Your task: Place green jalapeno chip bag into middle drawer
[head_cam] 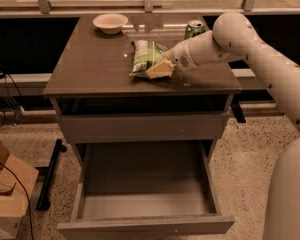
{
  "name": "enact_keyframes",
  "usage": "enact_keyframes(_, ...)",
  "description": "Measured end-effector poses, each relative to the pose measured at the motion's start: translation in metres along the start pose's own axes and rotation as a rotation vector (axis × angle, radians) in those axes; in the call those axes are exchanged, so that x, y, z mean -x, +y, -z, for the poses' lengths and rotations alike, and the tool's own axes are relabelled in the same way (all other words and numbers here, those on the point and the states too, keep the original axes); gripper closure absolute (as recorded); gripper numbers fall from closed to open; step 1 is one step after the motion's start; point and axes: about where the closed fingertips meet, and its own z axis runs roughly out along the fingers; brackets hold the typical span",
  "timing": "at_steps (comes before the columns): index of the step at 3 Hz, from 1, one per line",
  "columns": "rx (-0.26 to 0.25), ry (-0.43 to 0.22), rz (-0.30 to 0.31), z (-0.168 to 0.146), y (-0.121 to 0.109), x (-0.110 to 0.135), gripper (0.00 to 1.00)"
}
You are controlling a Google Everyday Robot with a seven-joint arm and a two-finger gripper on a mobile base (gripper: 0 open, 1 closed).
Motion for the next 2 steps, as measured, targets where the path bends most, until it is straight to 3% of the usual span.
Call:
enact_keyframes(1,-0.008,-0.032,0.02,0.012,0.006,0.01,0.73)
enact_keyframes(2,0.024,-0.102,0.116,0.045,0.036,0.045,0.97)
